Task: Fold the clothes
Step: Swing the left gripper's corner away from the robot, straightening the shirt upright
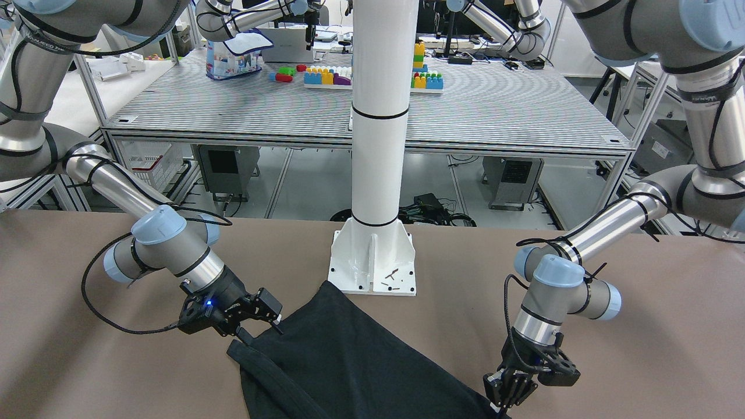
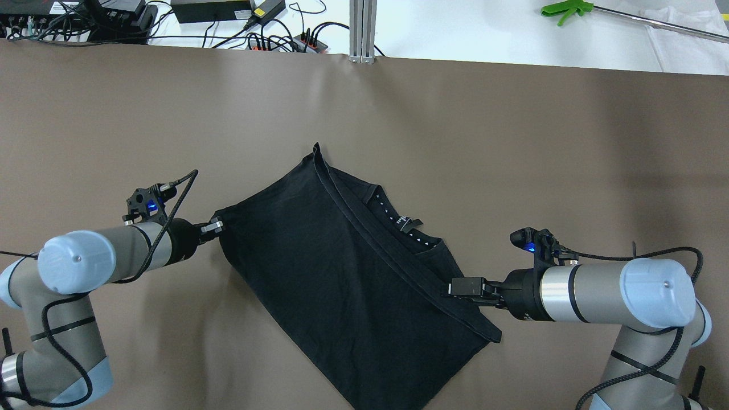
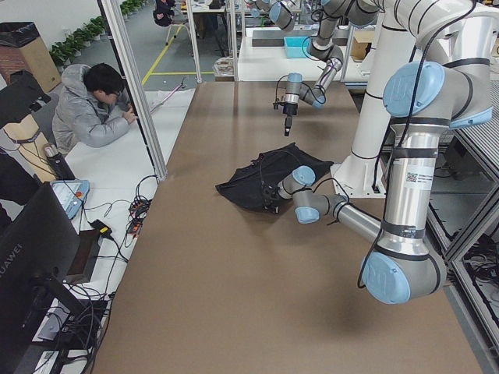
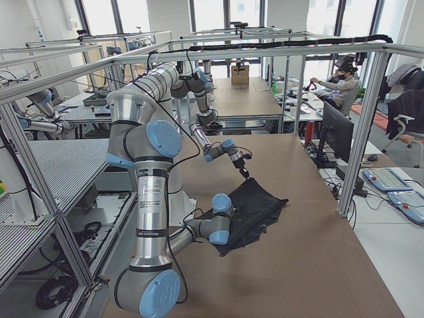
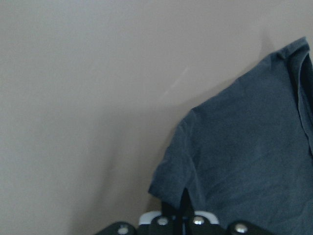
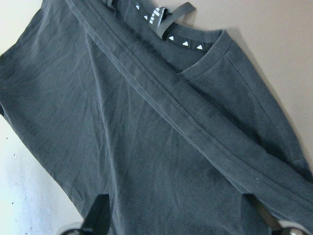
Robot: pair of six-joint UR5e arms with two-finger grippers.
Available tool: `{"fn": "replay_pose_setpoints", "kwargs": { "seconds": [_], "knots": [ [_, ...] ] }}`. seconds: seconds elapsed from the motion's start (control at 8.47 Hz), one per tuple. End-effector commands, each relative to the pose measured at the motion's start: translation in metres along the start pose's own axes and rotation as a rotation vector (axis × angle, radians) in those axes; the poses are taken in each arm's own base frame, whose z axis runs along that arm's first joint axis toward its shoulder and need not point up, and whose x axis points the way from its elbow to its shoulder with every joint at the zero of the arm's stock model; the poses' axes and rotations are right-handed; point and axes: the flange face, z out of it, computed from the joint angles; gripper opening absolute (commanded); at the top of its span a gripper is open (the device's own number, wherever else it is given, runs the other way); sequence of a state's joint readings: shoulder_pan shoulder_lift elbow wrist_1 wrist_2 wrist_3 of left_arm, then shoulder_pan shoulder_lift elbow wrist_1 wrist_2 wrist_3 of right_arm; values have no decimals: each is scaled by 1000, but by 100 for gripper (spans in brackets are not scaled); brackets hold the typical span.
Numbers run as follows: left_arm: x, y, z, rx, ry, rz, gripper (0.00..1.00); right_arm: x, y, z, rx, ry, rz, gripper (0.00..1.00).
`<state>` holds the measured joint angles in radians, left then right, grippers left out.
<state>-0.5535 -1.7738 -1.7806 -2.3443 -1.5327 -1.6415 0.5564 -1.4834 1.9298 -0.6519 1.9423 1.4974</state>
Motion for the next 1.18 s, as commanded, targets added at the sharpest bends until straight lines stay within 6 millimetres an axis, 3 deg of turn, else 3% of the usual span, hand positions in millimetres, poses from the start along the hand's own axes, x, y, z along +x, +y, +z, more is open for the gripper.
{"fn": "replay_pose_setpoints", "kwargs": {
  "seconds": [0.0, 0.35, 0.71, 0.83, 1.06],
  "knots": [
    [70, -47, 19, 73, -40, -19, 0, 1, 1, 1, 10, 2, 1, 94],
    [143, -92, 90, 133, -71, -35, 0, 2, -1, 6, 16, 7, 2, 94],
    [213, -110, 143, 187, -111, -38, 0, 3, -1, 6, 22, 11, 3, 94],
    [223, -110, 155, 212, -121, -38, 0, 2, 0, 7, 23, 10, 2, 94],
    [215, -110, 164, 216, -111, -29, 0, 2, 4, 11, 14, 13, -1, 94]
  ]
}}
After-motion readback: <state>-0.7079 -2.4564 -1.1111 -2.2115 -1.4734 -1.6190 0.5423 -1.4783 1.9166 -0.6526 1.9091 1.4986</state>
